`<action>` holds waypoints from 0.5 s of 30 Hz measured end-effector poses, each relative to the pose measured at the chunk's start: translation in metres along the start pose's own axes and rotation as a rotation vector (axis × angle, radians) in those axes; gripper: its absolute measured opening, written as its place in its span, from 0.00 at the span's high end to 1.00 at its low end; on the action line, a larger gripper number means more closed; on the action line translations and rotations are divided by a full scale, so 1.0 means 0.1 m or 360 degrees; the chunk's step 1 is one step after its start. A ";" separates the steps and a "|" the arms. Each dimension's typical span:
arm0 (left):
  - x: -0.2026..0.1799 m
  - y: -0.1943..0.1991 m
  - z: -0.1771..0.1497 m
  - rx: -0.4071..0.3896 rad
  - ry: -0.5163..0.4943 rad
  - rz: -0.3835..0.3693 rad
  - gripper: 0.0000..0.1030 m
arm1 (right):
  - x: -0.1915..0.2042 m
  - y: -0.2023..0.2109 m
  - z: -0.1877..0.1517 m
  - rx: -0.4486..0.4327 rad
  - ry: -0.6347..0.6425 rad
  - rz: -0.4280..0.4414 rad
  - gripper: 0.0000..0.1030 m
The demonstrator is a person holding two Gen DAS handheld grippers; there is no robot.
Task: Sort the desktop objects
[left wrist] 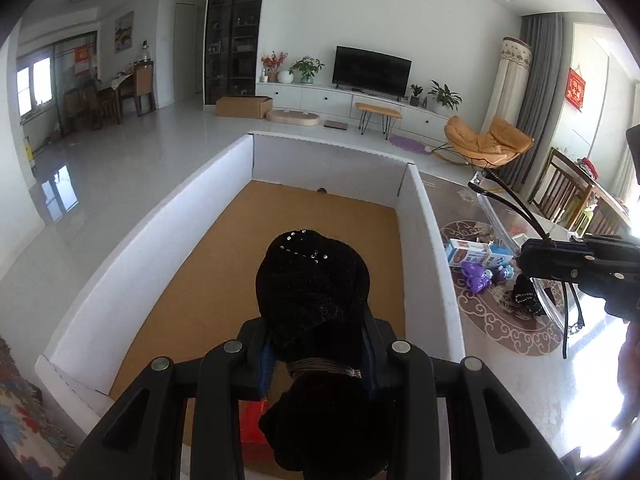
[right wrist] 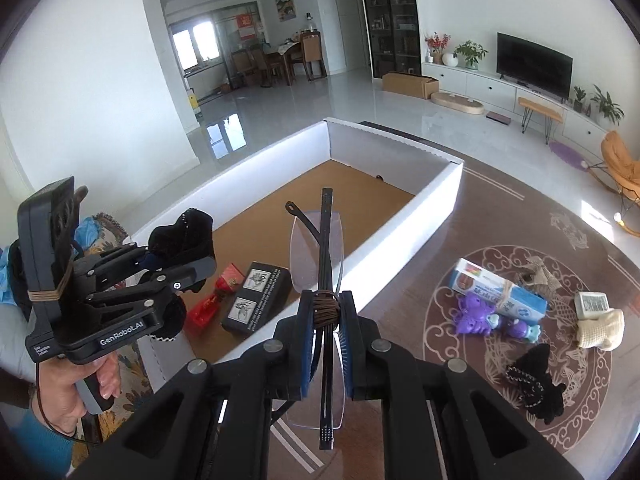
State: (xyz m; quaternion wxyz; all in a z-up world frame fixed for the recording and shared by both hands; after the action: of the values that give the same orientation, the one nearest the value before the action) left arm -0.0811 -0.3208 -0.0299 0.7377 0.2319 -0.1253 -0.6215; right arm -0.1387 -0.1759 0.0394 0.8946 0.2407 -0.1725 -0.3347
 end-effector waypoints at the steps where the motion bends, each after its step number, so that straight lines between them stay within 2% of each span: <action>1: 0.16 -0.08 -0.03 0.0039 0.0014 0.0044 0.67 | 0.13 -0.12 0.05 0.0011 0.0019 0.0026 0.88; 4: 0.52 -0.25 -0.14 0.0138 0.0065 0.0113 0.67 | 0.50 -0.47 0.07 0.0061 0.0008 0.0134 0.88; 7: 0.68 -0.34 -0.25 0.0204 0.0055 0.0152 0.65 | 0.80 -0.78 -0.10 0.0153 0.0016 0.0217 0.87; 9: 0.74 -0.37 -0.31 0.0221 0.0051 0.0204 0.56 | 0.95 -0.96 -0.27 0.0213 0.0029 0.0243 0.87; 11: 0.76 -0.35 -0.34 0.0201 0.0062 0.0239 0.33 | 1.03 -1.14 -0.42 0.0287 0.0008 0.0250 0.82; 12: 0.76 -0.31 -0.33 0.0173 0.0068 0.0261 0.31 | 1.04 -1.22 -0.49 0.0324 -0.0019 0.0262 0.69; 13: 0.76 -0.27 -0.32 0.0146 0.0072 0.0270 0.31 | 1.05 -1.25 -0.53 0.0332 -0.0042 0.0265 0.51; 15: 0.68 -0.20 -0.32 0.0113 0.0075 0.0270 0.31 | 1.01 -1.20 -0.51 0.0254 -0.0061 0.0250 0.31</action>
State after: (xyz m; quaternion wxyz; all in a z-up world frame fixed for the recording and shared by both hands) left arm -0.0698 -0.3837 -0.0750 0.7818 0.2609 -0.1491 -0.5463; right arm -0.1042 -0.3076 -0.0535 0.8925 0.2906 -0.2339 -0.2534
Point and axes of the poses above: each gripper's, at about its wrist camera, not at the fingertips, and y roughly against the way its jaws point, x to its left, z to its top, the point moved 8 cm from there along -y, roughly the way its jaws point, and after that the axes turned 13 degrees about -x, right-handed, at the moved point
